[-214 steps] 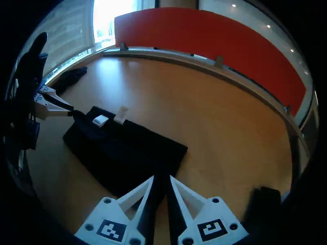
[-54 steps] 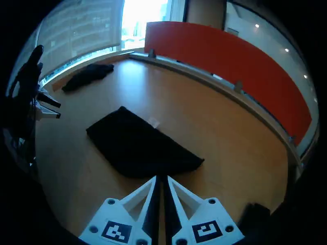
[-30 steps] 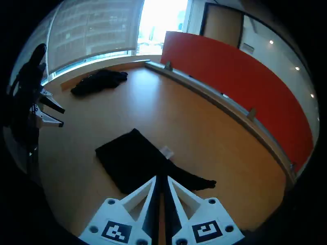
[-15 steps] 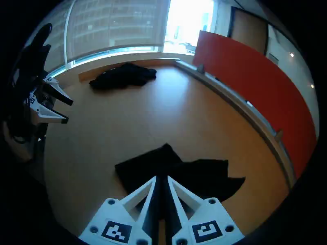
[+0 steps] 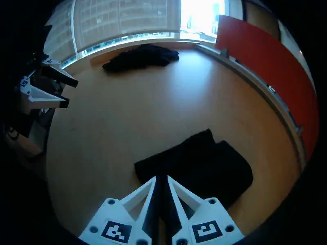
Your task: Fold towel
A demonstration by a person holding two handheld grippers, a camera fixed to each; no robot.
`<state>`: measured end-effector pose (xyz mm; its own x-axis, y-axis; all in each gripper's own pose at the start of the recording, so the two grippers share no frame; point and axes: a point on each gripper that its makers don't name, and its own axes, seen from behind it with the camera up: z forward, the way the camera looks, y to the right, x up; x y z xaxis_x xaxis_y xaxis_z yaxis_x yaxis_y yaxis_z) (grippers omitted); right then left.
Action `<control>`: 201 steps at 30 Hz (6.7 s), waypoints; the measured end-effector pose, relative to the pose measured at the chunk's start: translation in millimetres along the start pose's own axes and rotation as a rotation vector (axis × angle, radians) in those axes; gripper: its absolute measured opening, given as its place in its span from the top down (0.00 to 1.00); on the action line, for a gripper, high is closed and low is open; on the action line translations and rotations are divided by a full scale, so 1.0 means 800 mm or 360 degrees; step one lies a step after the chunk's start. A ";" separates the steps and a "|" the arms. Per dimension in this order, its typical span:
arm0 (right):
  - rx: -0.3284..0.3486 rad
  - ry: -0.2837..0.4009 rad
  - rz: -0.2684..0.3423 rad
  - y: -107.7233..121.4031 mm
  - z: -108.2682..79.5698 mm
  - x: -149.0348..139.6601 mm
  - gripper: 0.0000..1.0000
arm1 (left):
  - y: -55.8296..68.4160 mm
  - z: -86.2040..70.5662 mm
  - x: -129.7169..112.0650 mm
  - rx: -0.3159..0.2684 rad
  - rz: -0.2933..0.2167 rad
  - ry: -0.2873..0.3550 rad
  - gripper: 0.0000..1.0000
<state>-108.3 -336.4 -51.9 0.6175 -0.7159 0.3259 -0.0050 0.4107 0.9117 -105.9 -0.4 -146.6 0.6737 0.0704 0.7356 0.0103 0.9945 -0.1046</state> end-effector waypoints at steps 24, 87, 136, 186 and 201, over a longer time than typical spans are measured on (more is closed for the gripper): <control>-0.0067 0.0038 0.0090 0.009 -0.028 -0.018 0.31 | 0.007 0.003 0.003 -0.0005 0.0028 -0.0002 0.12; -0.0330 0.0109 0.0209 0.061 -0.096 -0.043 0.96 | 0.027 0.002 0.021 -0.0057 0.0076 0.0047 0.12; -0.0755 0.0319 0.0376 0.220 -0.326 -0.059 0.96 | 0.095 0.018 0.078 -0.0200 0.0211 0.0129 0.12; -0.1029 0.0039 0.0589 0.348 -0.476 -0.288 0.96 | 0.132 0.031 0.097 -0.0201 0.0309 0.0101 0.12; -0.1074 -0.0114 0.0676 0.310 -0.497 -0.385 0.96 | 0.142 0.028 0.090 -0.0216 0.0337 0.0088 0.12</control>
<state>13.1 210.2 -25.3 0.6176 -0.4469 0.6472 0.2630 0.8929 0.3656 -72.5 119.5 -90.3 0.7107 0.2678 0.6505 -0.0387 0.9382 -0.3439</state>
